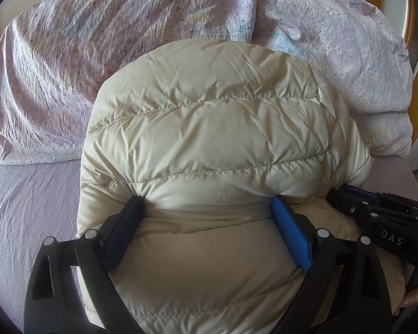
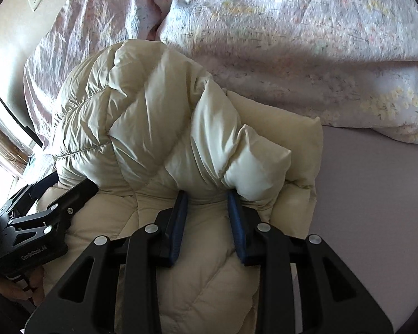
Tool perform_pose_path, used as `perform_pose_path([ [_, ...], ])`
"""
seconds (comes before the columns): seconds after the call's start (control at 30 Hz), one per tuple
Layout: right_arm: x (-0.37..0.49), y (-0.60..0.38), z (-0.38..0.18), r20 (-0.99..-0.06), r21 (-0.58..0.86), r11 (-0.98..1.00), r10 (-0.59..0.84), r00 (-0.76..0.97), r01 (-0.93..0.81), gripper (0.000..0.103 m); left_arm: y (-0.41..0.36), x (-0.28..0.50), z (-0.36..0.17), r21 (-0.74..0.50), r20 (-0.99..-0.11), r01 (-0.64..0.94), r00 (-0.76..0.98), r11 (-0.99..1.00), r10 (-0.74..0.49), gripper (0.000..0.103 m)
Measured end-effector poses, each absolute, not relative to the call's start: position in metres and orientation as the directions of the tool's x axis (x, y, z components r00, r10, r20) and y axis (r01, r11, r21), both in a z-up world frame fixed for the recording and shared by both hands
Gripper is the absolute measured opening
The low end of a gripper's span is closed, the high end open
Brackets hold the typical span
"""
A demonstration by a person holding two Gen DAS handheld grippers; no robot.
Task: Fold large clothes
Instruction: 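Grasp and press the coat bundle flat with both grippers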
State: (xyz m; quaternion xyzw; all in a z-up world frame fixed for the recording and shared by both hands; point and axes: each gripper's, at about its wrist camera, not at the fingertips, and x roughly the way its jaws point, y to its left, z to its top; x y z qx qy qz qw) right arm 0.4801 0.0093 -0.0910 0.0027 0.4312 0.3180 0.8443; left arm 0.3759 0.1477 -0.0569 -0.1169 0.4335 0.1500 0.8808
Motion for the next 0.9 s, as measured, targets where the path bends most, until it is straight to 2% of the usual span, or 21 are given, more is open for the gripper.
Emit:
perform_pose_path([
  [0.9,0.481,0.024,-0.116,-0.692,0.288,0.789,0.563,0.453,-0.542,0.031,0.143,0.389,-0.065,-0.048,-0.798,-0.369,0.573,0.928,0.187,0.099],
])
